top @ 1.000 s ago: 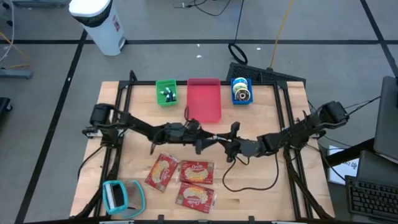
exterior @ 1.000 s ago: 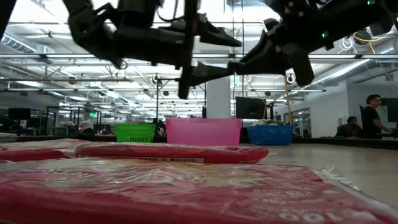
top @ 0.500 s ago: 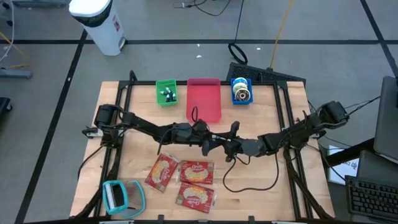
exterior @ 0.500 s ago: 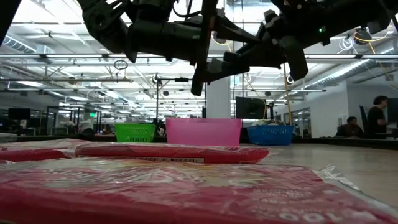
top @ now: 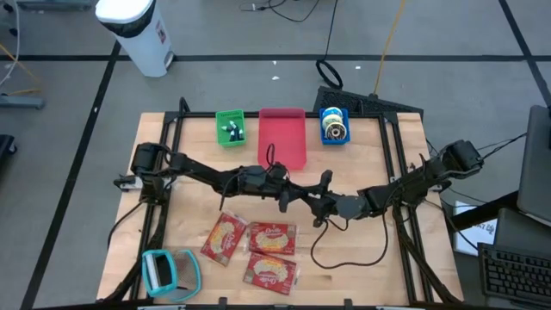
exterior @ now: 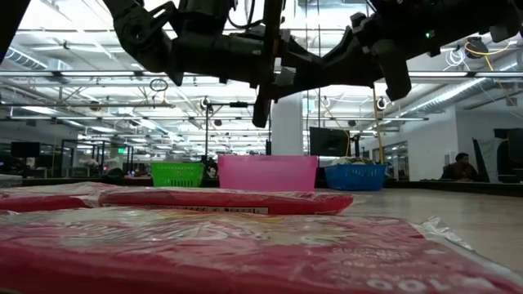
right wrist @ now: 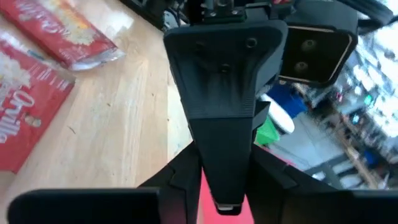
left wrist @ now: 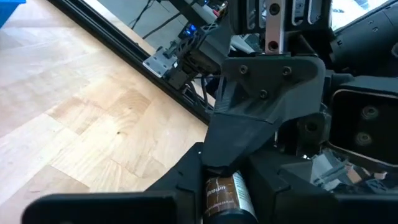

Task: Pick & Place Food Item
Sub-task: Put the brown food coloring bottle into the green bin

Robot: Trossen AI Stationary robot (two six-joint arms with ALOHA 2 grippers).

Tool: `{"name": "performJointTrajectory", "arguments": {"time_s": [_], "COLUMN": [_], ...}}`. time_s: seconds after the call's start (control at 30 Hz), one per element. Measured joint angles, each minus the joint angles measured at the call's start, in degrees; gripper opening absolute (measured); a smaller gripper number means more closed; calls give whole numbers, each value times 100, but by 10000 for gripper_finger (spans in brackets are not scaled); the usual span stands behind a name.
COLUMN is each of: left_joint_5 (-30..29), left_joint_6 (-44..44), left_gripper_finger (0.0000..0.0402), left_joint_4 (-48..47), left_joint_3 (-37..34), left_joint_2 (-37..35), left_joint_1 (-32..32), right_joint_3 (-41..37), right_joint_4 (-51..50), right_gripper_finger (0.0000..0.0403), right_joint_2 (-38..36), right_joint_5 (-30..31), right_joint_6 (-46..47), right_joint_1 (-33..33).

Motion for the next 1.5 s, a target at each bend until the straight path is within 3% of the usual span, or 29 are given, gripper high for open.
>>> {"name": "performJointTrajectory", "arguments": {"time_s": [0.17,0.37,0.53,0.67,0.93,1.03,1.23,1.5], "left_joint_5": [370,183,-521,-1338,-3366,-3795,-3828,-3216], "left_joint_6": [89,613,1471,1877,1745,1436,793,621], "left_gripper_finger": [67,68,64,64,64,63,63,95], "left_joint_4": [-136,-1090,-1853,-1946,-1939,-1961,-2129,-2122], "left_joint_3": [-7,-11,-84,-604,-2143,-2477,-2673,-2677], "left_joint_2": [-186,-808,-1480,-2047,-2958,-3036,-2982,-2981], "left_joint_1": [295,545,571,571,902,1206,2013,2923], "right_joint_3": [21,7,-34,-322,-980,-1108,-1137,-1137], "right_joint_4": [64,-568,-1474,-1498,-716,-395,-355,-360], "right_gripper_finger": [130,164,170,163,156,155,155,155], "right_joint_2": [-20,-488,-1169,-1643,-2085,-2081,-2081,-2081], "right_joint_5": [202,440,342,259,270,263,263,261], "right_joint_6": [803,1429,2117,2350,2297,2177,2162,2172], "right_joint_1": [54,95,110,121,18,-59,-112,-129]}}
